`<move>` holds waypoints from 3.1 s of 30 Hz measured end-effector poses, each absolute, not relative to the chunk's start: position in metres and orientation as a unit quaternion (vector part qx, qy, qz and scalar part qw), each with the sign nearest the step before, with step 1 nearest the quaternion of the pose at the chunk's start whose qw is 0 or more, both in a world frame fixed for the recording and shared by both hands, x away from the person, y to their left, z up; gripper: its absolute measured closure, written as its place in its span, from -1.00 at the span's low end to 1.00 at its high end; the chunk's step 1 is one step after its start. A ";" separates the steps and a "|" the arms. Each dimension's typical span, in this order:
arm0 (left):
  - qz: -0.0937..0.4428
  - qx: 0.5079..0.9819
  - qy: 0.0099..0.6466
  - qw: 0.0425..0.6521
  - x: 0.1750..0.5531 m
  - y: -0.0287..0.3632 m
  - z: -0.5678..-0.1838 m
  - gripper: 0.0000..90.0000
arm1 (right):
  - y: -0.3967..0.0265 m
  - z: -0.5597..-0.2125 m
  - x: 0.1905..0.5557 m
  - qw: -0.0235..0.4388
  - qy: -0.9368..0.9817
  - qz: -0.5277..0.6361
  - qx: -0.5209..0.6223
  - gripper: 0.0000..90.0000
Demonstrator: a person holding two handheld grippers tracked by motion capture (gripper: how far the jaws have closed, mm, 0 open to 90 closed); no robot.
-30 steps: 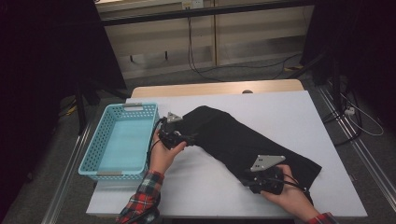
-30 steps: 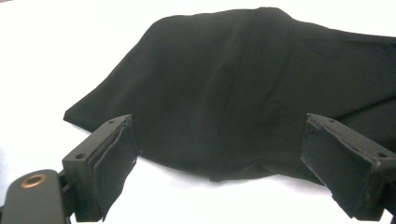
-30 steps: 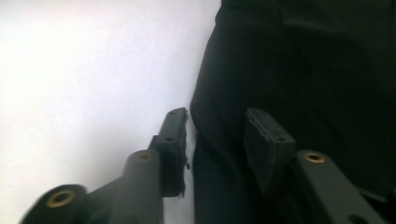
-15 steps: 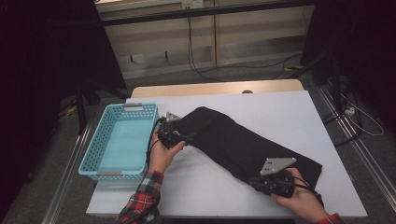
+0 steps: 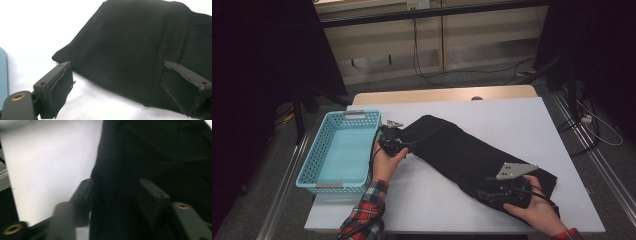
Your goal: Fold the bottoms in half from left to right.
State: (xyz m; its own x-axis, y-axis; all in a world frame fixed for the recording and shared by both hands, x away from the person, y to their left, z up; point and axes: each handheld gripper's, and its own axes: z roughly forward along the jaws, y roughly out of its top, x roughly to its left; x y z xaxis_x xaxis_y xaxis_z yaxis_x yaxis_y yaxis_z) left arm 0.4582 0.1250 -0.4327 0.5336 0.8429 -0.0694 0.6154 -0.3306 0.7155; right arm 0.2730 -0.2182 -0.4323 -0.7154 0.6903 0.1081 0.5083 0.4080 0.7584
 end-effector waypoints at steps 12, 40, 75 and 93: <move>0.190 0.794 0.465 0.344 0.471 0.120 -0.439 -0.67 | -0.225 -0.433 0.278 0.131 0.820 0.409 0.379 -0.34; 0.173 0.785 0.502 0.319 0.478 0.124 -0.456 -0.58 | -0.229 -0.436 0.283 0.129 0.809 0.410 0.401 -0.54; 0.096 0.752 0.534 0.374 0.491 0.120 -0.407 0.85 | -0.237 -0.434 0.285 0.130 0.799 0.422 0.407 -0.67; 0.100 0.765 0.539 0.338 0.503 0.137 -0.379 0.86 | -0.238 -0.433 0.285 0.128 0.796 0.428 0.408 -0.69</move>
